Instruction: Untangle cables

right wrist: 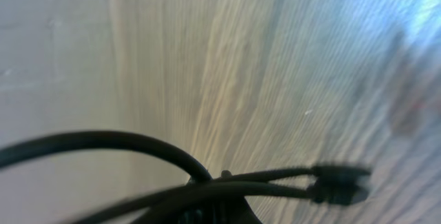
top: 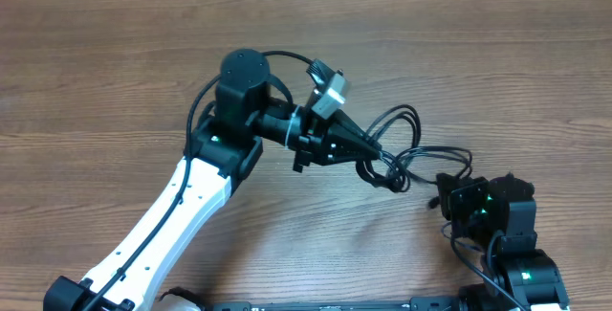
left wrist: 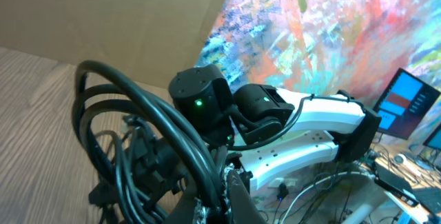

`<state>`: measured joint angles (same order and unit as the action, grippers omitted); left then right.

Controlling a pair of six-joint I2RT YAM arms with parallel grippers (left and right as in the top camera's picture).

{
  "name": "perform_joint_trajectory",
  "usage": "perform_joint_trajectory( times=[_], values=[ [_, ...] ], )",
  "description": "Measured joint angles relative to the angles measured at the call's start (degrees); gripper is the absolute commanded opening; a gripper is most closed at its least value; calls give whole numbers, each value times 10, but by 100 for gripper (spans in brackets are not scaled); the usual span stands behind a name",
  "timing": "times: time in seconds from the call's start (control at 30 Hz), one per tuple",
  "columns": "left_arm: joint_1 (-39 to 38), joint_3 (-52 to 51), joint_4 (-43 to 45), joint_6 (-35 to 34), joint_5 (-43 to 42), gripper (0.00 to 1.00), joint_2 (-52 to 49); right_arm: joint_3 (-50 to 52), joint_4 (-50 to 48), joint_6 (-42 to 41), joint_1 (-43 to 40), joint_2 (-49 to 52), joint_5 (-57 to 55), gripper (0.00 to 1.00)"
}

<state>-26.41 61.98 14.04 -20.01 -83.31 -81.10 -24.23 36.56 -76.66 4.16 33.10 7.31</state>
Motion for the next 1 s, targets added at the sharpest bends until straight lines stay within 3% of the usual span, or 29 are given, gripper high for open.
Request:
perform_joint_trajectory(
  times=[0.43,1.0],
  values=[
    [28,0,6,-39,-15,4,0,-2,57,2,0,-1,-93,4],
    [67,0,41,-41,-42,4,0,-11,88,2,4,-3,-159,4]
  ],
)
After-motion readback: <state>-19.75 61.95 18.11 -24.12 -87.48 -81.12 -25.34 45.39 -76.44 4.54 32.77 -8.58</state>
